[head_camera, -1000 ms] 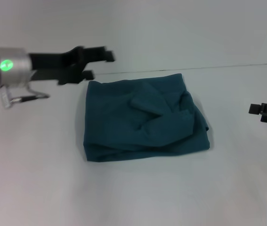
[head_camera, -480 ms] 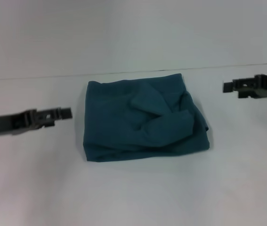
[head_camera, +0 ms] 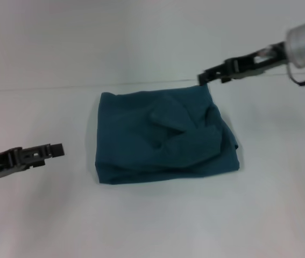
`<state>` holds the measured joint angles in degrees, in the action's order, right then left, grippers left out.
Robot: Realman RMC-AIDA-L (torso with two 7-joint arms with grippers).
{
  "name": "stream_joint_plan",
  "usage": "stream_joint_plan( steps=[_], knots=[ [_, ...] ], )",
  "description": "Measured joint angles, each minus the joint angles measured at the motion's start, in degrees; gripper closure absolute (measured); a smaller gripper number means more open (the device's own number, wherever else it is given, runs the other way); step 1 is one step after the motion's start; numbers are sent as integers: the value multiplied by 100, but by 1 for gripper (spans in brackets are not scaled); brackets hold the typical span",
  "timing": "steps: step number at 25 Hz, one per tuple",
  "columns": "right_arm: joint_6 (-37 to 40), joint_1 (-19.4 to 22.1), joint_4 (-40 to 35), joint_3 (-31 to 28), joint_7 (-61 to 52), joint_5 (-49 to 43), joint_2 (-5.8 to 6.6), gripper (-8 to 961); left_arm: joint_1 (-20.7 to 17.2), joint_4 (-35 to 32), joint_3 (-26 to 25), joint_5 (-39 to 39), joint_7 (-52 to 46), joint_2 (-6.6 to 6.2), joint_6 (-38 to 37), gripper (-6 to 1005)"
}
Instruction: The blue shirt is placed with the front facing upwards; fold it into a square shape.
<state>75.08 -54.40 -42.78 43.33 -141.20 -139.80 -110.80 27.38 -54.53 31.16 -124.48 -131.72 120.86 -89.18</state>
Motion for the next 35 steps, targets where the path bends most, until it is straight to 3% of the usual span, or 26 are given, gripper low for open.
stream_joint_plan(
  steps=[8,12,25,35],
  knots=[
    [-911,-358,66,846,-85,-602,-628,174,-94,17,-478,33,-27,-3,-3,126],
    [-1259,-501,316,1153,-279,-1011,-835,176,-83,42,-506,35,-29,-7,52,127],
    [-3139,-684,1388,2543,-273,-1016,-961,184,-41,225,-514,126,6,11,204,126],
    [-3378,-705,1389,3646,-226,-391,-974,190,-18,305,-504,130,17,7,337,126]
  ],
)
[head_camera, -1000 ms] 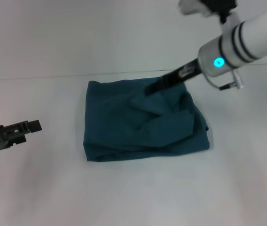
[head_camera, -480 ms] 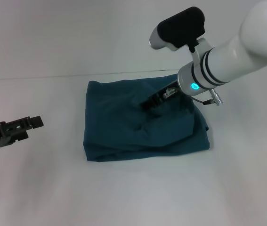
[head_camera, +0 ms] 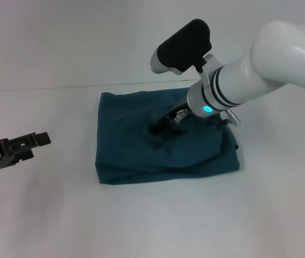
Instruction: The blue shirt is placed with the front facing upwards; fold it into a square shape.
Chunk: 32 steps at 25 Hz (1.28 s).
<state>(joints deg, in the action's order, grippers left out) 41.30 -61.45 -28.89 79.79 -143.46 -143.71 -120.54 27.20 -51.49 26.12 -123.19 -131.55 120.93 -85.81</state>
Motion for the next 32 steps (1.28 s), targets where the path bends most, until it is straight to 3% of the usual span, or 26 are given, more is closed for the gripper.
stream_joint_plan(
  steps=[11,19,30,32],
  knots=[
    [-311,6,126,325,-109,11,12,197,122,203,12,-1,23,-28,136,126],
    [-353,-133,375,340,-252,-123,16,406,200,269,24,-4,25,-32,157,127],
    [-413,-70,277,281,-454,-111,41,881,198,268,25,-4,25,-24,155,127],
    [-399,-9,177,269,-573,-130,70,904,198,266,24,-4,25,-25,154,127]
  ],
)
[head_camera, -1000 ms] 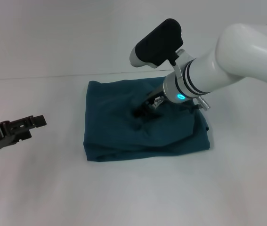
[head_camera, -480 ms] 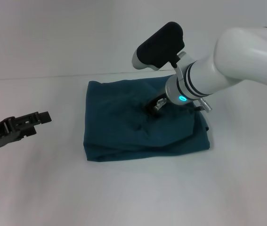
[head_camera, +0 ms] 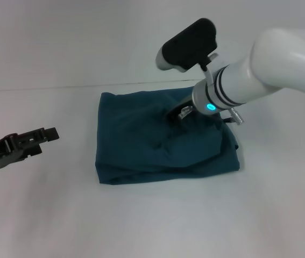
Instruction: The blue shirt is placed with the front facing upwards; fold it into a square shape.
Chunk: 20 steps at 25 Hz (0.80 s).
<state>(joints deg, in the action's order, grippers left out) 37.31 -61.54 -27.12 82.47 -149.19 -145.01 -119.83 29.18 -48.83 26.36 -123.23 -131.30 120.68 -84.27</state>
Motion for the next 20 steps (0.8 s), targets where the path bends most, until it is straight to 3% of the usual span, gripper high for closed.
stream_joint_plan(
  steps=[6,11,20],
  knots=[
    [182,316,-568,-79,-365,-263,91,938,1,-4,-8,0,0,-2,-2,127],
    [389,480,-1035,-631,-625,-911,118,937,5,-5,-2,0,-2,-5,-1,126],
    [288,435,-1007,-1199,-629,-1377,112,936,9,-4,1,1,-28,17,-48,126]
  ],
)
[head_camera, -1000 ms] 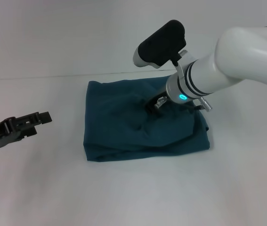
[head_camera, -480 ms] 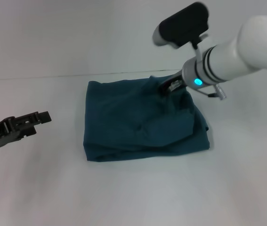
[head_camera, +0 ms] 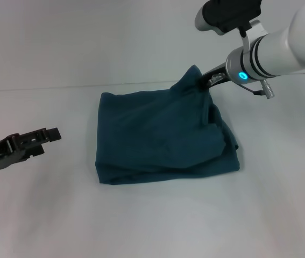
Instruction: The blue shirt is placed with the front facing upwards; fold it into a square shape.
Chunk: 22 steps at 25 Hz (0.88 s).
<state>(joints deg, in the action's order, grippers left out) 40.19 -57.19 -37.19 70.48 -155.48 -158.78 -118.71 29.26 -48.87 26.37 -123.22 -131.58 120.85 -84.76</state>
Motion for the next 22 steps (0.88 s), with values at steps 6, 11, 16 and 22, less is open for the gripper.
stream_joint_plan(
  steps=[6,11,16,22],
  knots=[
    [-221,35,142,-88,-24,-64,12,935,0,0,0,0,-11,8,-5,126],
    [-430,-1,246,-136,-338,-522,-1,935,-3,0,-4,0,-23,16,-16,126],
    [-686,-48,379,-145,-371,-600,-33,934,12,0,-1,27,-25,37,-16,126],
    [-1032,-167,646,-149,-373,-611,-56,934,-22,0,-4,47,-26,62,-15,126]
  ],
)
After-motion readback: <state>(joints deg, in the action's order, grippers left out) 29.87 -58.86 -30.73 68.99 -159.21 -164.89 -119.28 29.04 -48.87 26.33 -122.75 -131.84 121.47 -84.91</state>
